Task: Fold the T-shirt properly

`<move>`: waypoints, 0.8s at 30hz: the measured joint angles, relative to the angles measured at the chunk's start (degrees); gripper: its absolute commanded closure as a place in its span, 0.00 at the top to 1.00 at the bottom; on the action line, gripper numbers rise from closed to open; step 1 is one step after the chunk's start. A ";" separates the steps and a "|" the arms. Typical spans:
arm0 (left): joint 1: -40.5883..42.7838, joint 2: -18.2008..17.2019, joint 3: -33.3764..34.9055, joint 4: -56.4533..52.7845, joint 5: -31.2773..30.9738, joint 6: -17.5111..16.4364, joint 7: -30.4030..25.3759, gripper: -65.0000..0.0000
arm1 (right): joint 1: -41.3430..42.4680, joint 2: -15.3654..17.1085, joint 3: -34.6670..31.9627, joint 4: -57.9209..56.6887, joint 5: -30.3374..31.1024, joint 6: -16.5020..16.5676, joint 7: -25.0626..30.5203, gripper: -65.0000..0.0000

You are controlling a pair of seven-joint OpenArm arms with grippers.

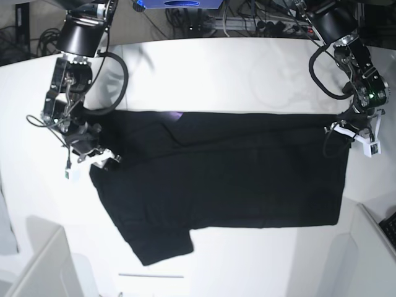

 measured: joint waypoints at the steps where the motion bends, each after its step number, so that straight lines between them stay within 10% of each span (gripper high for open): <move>1: -0.44 0.00 -0.09 0.00 0.09 0.00 0.00 0.18 | -0.39 -0.09 0.13 0.07 -0.09 -0.02 0.09 0.37; 5: -2.14 0.00 -0.39 0.02 -0.59 0.00 -0.24 0.57 | -2.49 -0.22 0.24 2.10 -0.20 -0.66 2.40 0.33; 10: -2.60 0.11 -6.40 0.37 -0.48 -0.07 -0.50 0.84 | -10.43 -0.46 -0.09 10.45 0.37 -9.62 10.38 0.34; 24: 13.64 2.25 -17.75 3.06 -15.17 -7.67 -0.33 0.86 | -23.82 -10.19 5.77 18.67 0.83 -17.84 12.41 0.37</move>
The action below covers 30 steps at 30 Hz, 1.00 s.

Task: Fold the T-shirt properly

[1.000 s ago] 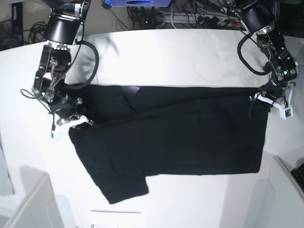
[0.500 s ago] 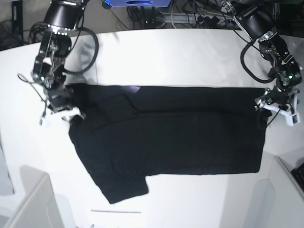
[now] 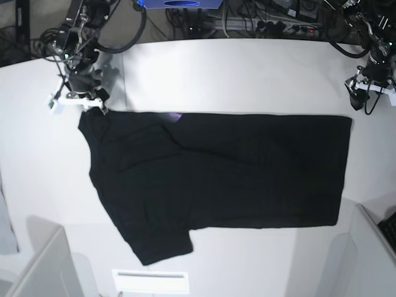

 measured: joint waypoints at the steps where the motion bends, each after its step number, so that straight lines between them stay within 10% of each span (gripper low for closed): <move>1: 0.13 0.35 0.07 -0.11 -0.04 -0.37 0.00 0.86 | -0.07 0.22 0.55 -0.26 0.00 0.00 0.17 0.41; 9: 1.73 0.20 2.27 -3.89 -0.48 -0.63 -6.86 0.86 | 2.80 0.24 2.47 -6.91 0.22 0.63 1.49 0.59; 30: -9.14 -0.11 3.17 -16.20 -1.57 0.98 -9.68 0.86 | 8.94 1.36 2.34 -15.41 0.20 2.84 6.45 0.59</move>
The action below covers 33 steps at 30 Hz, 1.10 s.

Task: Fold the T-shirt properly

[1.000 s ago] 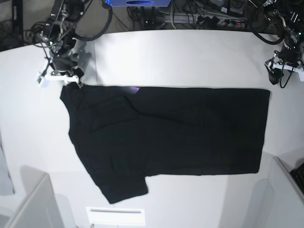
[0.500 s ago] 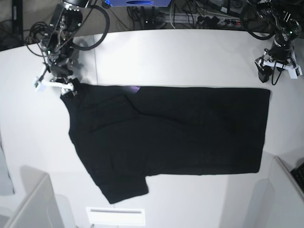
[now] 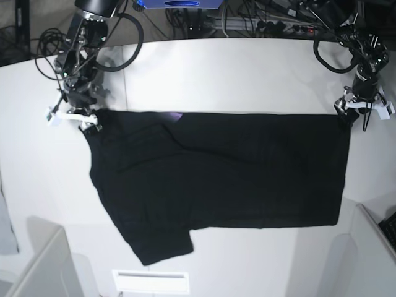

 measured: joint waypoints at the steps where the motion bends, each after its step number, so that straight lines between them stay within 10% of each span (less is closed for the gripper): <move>1: -0.48 -0.02 -0.04 -0.50 0.02 0.00 -0.17 0.86 | 0.00 0.02 0.00 0.00 0.00 0.02 0.00 0.59; 7: -4.31 0.09 2.54 -1.20 8.41 0.44 -0.79 0.81 | -0.02 0.13 0.00 -0.15 -0.04 1.60 -0.02 0.59; 14: -4.24 0.37 2.60 -1.81 9.64 0.46 0.44 0.00 | -0.04 0.48 -0.02 -0.96 0.02 2.60 -1.18 0.20; 17: -4.11 0.42 2.60 -1.81 9.57 0.44 0.31 0.00 | -0.02 1.20 0.57 -2.56 0.83 6.93 -2.08 0.00; 33: 6.58 -0.90 3.04 5.97 8.59 -0.28 2.78 0.00 | -6.40 0.59 5.88 2.58 1.64 9.99 -4.17 0.00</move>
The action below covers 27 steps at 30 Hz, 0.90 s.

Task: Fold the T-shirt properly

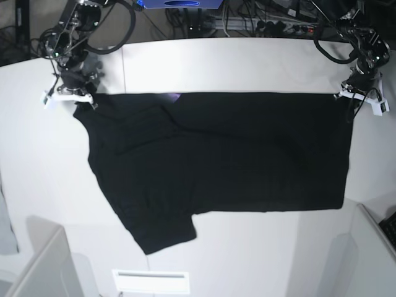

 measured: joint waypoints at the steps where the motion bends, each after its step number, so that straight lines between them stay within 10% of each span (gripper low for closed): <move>1: 1.49 0.04 0.00 1.22 0.00 0.09 0.42 0.00 | -1.01 -0.24 0.00 1.05 -0.33 -0.31 -0.33 0.00; 27: 18.82 5.27 -0.39 15.93 1.64 0.76 2.08 0.00 | -14.73 -1.27 0.22 12.96 -1.88 -1.66 -7.54 0.00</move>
